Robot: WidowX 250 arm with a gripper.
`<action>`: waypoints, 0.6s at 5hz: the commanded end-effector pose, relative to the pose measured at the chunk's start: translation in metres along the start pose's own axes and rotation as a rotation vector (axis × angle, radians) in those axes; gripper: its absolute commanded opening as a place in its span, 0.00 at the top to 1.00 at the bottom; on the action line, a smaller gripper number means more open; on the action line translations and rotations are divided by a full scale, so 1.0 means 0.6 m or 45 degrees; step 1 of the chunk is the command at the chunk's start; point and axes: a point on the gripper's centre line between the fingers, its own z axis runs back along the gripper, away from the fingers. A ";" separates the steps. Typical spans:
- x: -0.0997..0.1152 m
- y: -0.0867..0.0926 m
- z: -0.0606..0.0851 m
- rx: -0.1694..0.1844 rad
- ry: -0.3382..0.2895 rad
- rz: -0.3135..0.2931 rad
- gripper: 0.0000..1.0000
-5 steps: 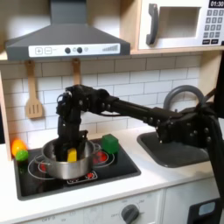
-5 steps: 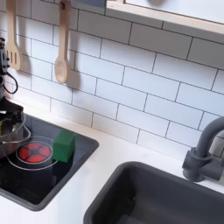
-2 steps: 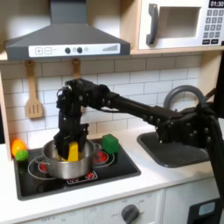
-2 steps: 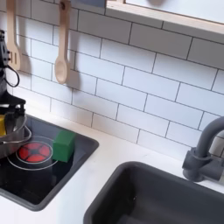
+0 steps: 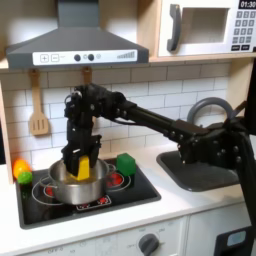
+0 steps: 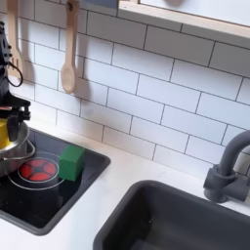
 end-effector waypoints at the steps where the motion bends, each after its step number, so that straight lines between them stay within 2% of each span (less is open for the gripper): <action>1: 0.001 -0.009 0.024 -0.051 -0.021 -0.005 1.00; 3: -0.004 -0.017 0.031 -0.080 -0.010 -0.018 1.00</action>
